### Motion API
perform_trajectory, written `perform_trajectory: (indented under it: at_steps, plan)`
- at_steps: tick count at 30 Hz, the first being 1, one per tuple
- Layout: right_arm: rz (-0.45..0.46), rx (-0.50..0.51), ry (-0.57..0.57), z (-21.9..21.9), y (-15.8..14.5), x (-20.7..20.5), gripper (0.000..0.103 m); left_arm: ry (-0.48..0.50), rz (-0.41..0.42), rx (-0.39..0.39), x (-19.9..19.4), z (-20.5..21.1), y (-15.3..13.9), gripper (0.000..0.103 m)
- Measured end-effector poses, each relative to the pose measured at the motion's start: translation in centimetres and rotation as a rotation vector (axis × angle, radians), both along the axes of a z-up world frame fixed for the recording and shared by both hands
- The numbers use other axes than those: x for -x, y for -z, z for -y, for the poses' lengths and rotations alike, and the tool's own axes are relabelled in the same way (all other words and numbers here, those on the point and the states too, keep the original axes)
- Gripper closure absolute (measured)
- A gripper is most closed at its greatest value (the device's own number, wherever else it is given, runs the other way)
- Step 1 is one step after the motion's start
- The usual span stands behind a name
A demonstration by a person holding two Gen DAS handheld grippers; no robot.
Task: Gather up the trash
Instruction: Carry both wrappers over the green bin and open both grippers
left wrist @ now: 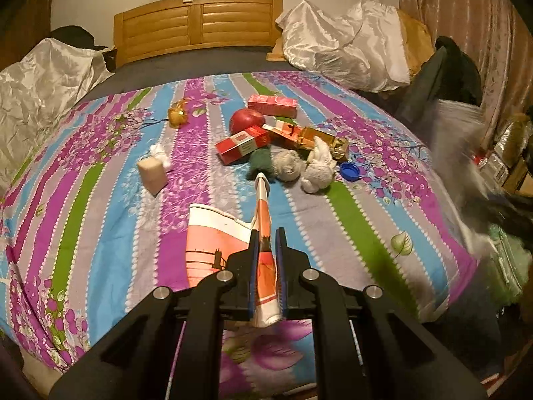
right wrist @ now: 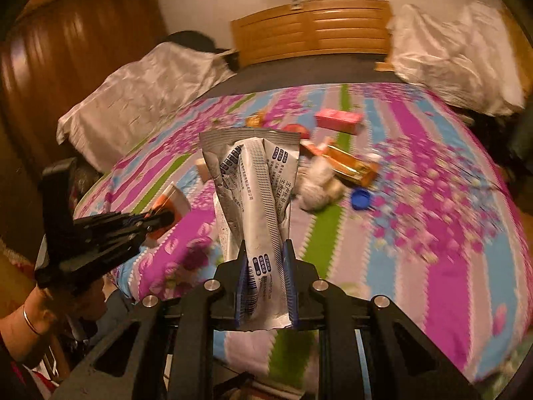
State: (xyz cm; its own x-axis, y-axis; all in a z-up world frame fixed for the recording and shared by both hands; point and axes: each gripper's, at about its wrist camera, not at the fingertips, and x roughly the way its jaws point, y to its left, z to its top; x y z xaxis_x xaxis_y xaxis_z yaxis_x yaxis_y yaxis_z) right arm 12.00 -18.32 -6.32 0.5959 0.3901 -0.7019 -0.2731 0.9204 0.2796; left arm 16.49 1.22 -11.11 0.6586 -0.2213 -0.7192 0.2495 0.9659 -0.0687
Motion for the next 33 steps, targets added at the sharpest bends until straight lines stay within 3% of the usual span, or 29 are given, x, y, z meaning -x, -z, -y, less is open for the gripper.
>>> perform_trajectory:
  at_steps: [14, 33]
  plan:
    - [0.02, 0.028, 0.28, 10.0, -1.9, 7.7, 0.082, 0.132, 0.031, -0.076, -0.6, 12.0, -3.5, 0.095]
    - [0.055, 0.061, 0.754, 28.1, -3.2, 16.7, 0.082, 0.484, 0.138, -0.149, 1.9, 31.5, -6.2, 0.095]
